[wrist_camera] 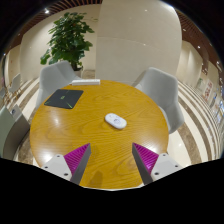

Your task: Arrange mouse

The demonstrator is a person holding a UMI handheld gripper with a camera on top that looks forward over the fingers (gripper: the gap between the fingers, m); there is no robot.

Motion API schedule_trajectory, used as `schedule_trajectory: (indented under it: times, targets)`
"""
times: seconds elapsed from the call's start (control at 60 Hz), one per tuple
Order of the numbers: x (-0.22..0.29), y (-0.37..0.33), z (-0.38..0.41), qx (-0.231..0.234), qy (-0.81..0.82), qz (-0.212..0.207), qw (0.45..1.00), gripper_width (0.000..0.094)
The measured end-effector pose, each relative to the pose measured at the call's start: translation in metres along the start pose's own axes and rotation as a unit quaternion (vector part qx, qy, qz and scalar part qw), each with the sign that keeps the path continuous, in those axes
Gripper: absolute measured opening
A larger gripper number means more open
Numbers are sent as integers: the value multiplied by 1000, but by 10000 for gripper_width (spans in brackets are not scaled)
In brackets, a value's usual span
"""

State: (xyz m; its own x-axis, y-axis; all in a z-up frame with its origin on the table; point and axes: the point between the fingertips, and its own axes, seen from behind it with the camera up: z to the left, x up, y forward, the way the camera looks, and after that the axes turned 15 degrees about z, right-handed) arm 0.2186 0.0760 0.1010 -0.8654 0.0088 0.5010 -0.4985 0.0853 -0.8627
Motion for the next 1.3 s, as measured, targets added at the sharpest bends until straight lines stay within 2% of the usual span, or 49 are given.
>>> schedule_trajectory:
  times: [0.467, 0.867, 1.3]
  targets:
    - [35, 96, -21, 11, -8, -39, 999, 867]
    - [73, 175, -30, 35, -18, -12, 999, 867]
    - [124, 216, -37, 63, -29, -3, 998, 849]
